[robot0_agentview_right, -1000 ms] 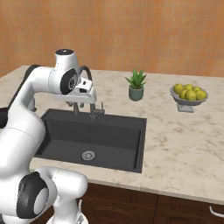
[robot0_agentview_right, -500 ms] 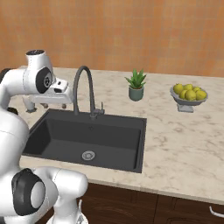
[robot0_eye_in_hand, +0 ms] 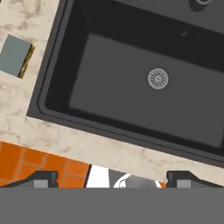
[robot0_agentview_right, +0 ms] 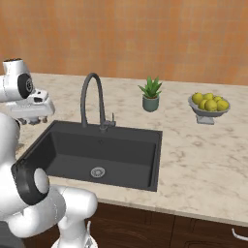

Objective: Pick the pan and sponge and place them into the sink. Then turn on the water.

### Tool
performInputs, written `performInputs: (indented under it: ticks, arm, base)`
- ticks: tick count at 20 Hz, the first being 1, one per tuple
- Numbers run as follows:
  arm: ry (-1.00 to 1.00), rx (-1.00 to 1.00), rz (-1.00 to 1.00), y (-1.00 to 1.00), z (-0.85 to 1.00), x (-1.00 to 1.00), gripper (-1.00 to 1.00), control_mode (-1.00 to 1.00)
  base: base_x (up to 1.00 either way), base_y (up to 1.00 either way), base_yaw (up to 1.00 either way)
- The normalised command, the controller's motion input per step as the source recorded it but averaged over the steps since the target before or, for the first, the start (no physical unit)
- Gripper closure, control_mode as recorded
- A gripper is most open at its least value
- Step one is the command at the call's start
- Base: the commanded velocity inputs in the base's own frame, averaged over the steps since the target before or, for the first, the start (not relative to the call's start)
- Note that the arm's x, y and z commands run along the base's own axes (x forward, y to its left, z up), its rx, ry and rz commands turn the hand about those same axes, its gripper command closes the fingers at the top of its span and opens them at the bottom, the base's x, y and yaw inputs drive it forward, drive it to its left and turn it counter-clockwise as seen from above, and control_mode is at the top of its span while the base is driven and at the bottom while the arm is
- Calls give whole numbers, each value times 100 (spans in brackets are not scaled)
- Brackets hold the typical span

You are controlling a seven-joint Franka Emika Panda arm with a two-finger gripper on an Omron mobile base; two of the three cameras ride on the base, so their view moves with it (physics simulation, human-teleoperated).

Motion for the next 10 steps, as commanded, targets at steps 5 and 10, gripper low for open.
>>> performInputs:
  ticks: [5, 10]
  arm:
    - [28, -15, 3, 71, -51, 23, -100, -100]
    - [21, -8, 1, 81, -54, 27, -100, -100]
  base:
    - [0, 0, 0]
    - [0, 0, 0]
